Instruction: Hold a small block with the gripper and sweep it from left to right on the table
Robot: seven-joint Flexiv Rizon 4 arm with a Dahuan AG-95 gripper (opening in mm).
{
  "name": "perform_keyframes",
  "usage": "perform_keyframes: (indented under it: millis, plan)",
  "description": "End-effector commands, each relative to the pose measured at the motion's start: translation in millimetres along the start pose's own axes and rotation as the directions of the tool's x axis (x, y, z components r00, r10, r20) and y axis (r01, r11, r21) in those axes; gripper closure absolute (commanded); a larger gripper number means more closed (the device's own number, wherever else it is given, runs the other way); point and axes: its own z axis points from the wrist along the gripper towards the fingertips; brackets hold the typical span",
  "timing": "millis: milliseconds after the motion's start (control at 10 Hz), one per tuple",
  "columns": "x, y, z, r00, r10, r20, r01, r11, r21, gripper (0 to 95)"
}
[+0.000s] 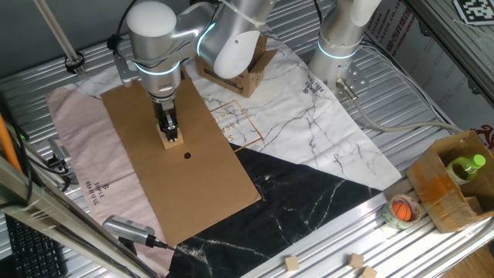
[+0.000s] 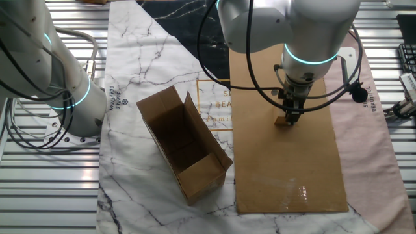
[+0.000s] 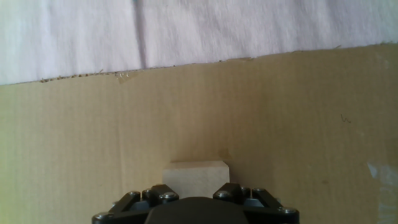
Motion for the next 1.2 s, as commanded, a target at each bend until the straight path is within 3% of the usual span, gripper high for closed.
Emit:
perform_keyframes:
  millis: [100, 800, 900, 1200]
  plan:
    - [-0.1, 0.1, 0.0, 1.000, 0.000, 0.000, 0.000, 1.000, -0.003, 76.0]
    - [-0.1, 0.1, 0.0, 1.000, 0.000, 0.000, 0.000, 1.000, -0.008, 76.0]
    - [-0.1, 0.1, 0.0, 1.000, -0.002, 0.000, 0.002, 1.000, -0.007, 57.0]
    - [-0.1, 0.1, 0.0, 1.000, -0.003, 0.000, 0.003, 1.000, -0.018, 57.0]
